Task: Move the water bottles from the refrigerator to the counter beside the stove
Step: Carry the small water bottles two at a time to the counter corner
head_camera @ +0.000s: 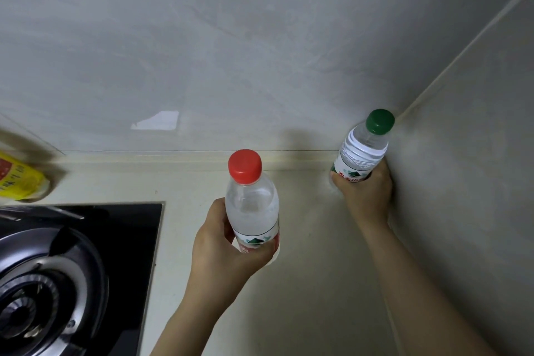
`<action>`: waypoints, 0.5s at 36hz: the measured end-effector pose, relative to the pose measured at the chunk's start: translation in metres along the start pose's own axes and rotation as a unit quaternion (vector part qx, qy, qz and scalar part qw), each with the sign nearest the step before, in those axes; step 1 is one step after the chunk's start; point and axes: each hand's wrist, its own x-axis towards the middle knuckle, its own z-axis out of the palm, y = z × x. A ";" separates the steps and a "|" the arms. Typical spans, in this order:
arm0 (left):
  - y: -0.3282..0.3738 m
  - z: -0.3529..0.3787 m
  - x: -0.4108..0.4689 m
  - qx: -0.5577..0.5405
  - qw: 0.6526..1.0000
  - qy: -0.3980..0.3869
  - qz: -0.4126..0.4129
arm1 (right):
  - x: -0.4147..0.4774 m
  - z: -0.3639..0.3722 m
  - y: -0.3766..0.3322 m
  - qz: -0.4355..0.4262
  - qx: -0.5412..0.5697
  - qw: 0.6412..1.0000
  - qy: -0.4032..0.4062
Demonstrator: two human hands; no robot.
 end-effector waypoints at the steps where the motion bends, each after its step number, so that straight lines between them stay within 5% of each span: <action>1: 0.000 0.000 0.000 -0.001 1.000 0.000 0.000 | 0.000 0.001 0.000 0.001 -0.001 1.000 0.002; 18: 0.003 0.011 0.019 0.017 1.000 0.004 0.005 | -0.007 0.003 -0.001 0.046 0.005 0.999 0.029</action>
